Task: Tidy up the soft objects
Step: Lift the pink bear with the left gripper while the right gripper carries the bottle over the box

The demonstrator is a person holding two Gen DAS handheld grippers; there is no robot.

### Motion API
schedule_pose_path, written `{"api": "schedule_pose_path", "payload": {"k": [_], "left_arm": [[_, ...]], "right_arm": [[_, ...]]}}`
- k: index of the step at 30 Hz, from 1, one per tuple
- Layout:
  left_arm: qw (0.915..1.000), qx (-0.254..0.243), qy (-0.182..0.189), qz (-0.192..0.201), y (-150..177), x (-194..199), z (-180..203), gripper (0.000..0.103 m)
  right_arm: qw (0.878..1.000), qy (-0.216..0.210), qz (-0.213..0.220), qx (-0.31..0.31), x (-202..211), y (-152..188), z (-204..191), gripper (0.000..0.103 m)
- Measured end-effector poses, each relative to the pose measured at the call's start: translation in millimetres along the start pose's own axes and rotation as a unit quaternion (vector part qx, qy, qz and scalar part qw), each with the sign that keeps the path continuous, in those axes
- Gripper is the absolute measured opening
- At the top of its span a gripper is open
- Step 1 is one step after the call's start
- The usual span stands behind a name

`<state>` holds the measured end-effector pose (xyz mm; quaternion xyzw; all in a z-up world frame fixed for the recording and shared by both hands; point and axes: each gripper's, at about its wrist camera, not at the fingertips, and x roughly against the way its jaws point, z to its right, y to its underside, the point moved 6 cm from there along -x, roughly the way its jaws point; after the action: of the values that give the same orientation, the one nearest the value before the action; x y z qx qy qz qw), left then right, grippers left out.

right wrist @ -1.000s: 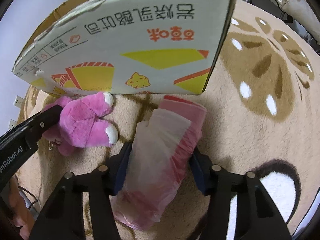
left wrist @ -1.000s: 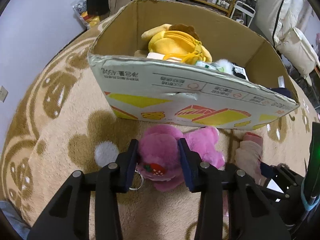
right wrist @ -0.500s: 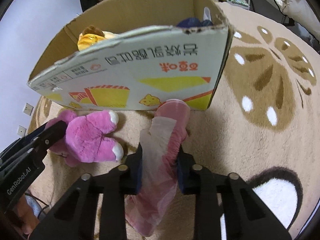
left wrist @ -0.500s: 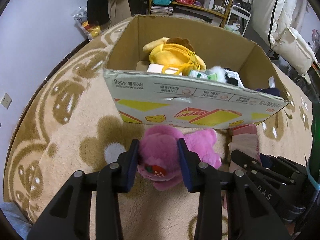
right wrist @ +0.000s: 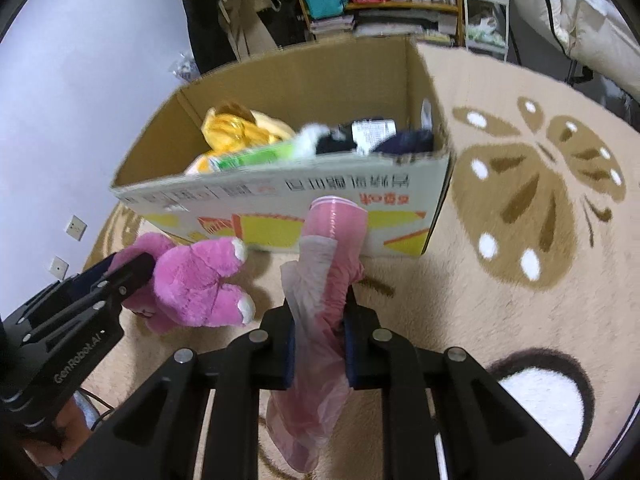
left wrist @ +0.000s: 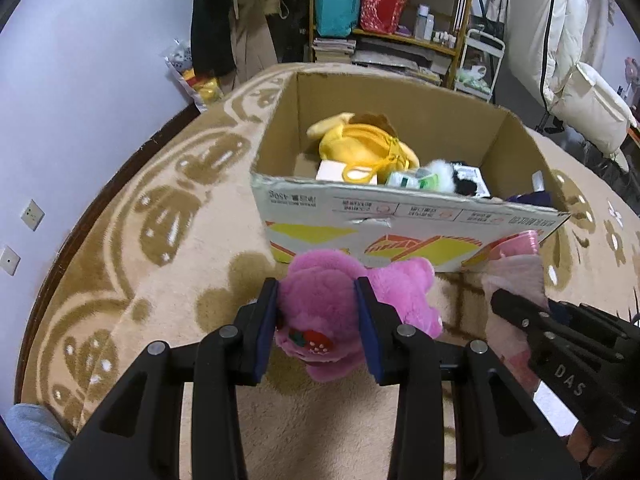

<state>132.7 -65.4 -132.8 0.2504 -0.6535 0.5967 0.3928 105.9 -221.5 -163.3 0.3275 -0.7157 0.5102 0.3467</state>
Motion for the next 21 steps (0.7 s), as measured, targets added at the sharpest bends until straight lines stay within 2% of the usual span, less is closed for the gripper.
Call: {"api": "schedule_pose_path", "payload": {"k": [10,21], "left_arm": [[0.9993,0.002,-0.017,0.033,-3,32,-6,0.036],[0.9926,-0.007,-0.052,0.11,-15,91,-13,0.036]], "right_arm": [[0.997,0.006,0.075,0.035,57,-15,-18,0.019],[0.989,0.004,0.142,0.041,103,-33,-25,0.019]]}}
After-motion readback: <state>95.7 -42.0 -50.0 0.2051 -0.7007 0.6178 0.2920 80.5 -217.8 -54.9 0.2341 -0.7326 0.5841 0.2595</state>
